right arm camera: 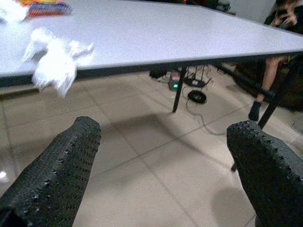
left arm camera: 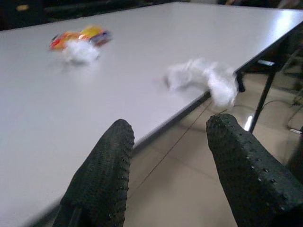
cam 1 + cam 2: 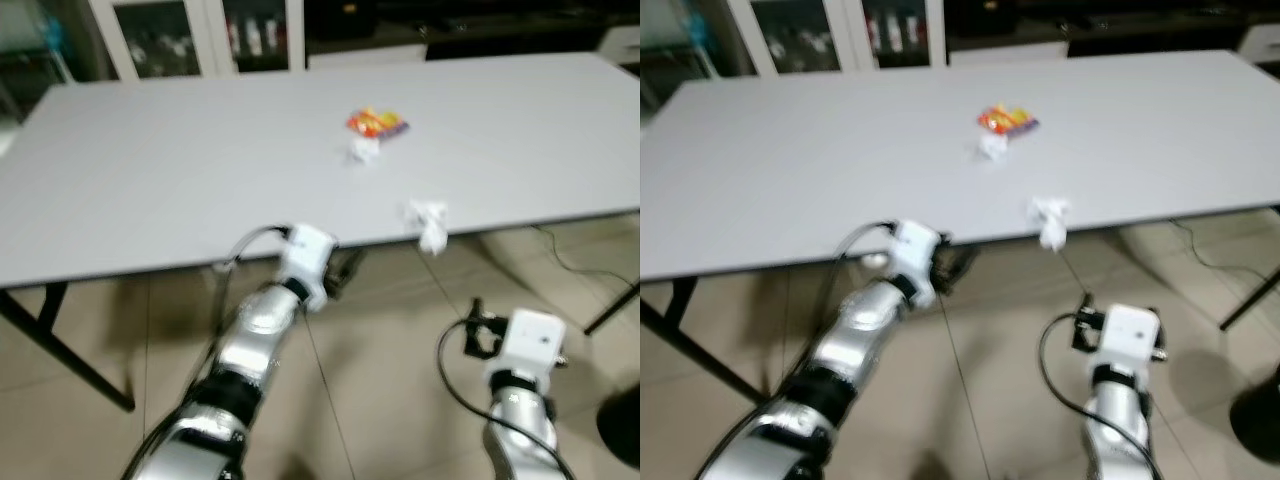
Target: Picking trash to rubbish bin
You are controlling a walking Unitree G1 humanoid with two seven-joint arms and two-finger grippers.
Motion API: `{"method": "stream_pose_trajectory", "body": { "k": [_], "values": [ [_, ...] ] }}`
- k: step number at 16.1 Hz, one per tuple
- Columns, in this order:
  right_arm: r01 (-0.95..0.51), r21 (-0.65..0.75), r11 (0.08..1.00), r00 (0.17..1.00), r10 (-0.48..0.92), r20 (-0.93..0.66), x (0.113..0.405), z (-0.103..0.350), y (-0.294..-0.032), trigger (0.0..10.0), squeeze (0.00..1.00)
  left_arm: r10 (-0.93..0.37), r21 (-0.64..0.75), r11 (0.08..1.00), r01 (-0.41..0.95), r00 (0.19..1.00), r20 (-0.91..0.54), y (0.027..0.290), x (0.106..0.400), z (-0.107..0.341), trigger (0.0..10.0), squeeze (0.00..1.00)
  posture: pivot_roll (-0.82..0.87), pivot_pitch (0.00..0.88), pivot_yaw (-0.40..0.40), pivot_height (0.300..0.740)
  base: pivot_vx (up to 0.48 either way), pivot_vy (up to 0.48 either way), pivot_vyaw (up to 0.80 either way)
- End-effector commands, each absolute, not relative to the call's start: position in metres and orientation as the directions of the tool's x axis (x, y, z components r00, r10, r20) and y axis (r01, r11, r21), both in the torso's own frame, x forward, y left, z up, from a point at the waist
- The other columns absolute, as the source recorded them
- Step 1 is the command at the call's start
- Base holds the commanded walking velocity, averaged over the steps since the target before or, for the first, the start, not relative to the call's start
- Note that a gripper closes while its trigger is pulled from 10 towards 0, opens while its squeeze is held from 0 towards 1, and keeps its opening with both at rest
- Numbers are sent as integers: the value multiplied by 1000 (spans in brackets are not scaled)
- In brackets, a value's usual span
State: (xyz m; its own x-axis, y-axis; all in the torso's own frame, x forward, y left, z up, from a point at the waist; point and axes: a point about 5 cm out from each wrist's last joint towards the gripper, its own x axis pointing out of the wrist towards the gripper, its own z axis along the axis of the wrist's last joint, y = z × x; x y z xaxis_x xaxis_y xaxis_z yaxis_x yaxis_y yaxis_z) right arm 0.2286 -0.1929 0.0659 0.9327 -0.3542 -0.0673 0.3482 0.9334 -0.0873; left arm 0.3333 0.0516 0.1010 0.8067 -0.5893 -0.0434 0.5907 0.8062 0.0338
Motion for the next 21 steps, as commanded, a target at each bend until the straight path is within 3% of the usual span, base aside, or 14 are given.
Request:
{"method": "stream_pose_trajectory", "body": {
  "k": [1, 21],
  "values": [
    [325, -70, 943, 943, -329, -56, 233, 70, -185, 10000, 0, -573, 50, 818, 573, 819, -19, 62, 338, 108, 10000, 0, 103, 63, -6, 740, 0, 0, 0],
    [388, 68, 919, 921, -389, -9, 266, 88, -207, 10000, 0, -597, 40, 802, 597, 802, 2, 74, 337, 117, 10000, 0, 175, 117, 28, 740, 0, 0, 0]
  ]
}}
